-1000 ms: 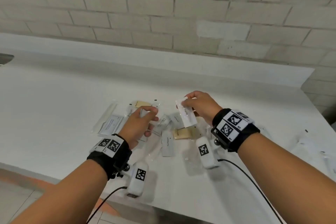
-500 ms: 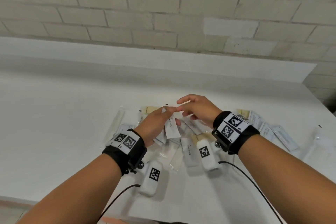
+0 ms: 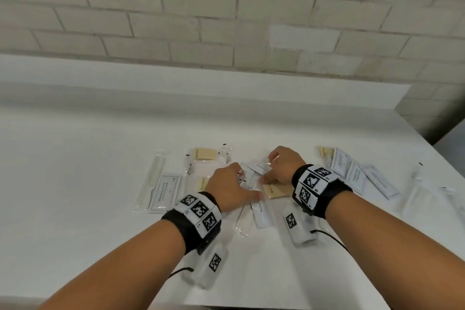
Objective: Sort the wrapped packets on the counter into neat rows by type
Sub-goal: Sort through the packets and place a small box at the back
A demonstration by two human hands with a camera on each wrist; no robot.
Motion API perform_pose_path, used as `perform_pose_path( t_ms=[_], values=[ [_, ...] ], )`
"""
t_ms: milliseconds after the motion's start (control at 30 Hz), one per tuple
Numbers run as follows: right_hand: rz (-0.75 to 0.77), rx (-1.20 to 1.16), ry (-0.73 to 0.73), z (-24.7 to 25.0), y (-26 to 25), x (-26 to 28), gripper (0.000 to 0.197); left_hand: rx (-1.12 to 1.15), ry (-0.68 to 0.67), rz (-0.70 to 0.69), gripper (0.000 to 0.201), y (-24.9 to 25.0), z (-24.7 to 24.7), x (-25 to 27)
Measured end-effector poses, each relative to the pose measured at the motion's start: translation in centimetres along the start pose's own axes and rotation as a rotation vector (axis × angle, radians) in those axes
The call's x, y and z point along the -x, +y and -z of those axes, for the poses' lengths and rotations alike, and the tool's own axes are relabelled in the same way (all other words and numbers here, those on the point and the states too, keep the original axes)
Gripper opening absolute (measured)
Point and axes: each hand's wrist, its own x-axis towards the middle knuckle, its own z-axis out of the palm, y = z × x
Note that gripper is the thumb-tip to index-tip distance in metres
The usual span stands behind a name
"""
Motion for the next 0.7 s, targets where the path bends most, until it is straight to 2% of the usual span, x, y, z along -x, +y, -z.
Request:
perform_pose_path(
  t_ms=[100, 200, 333, 400, 500, 633, 700],
  values=[
    [0.000, -0.065, 0.014, 0.4, 0.1, 0.6, 0.063, -0.104, -0.003, -0.031, 0.065, 0.5, -0.6, -0.1],
    [0.066, -0.021, 0.007, 1.1, -0.5, 1.6, 0.045, -0.159, -0.016, -0.041, 0.054, 1.0, -0.9, -0.4],
    [0.091, 0.036, -0.114, 0.7, -1.1, 2.6, 0.026, 0.006, 0.051, -0.005, 0.052, 0.8, -0.9, -0.8],
    [0.089, 0.038, -0.133, 0.2, -0.9, 2.3, 0.007, 0.129, 0.118, 0.008, 0.044, 0.6, -0.8, -0.9],
    [0.039, -0.079, -0.139, -0.2, -1.0, 2.1, 0.023, 0.252, 0.211, -0.003, 0.030, 0.4, -0.5, -0.8],
    [-0.008, -0.220, -0.210, -0.5, -1.3, 3.0, 0.020, 0.399, 0.264, 0.024, 0.024, -0.2, -0.1, -0.5],
    [-0.028, -0.264, -0.248, -0.6, -1.4, 3.2, 0.039, 0.474, 0.250, 0.038, 0.025, -0.6, -0.1, -0.2]
  ],
)
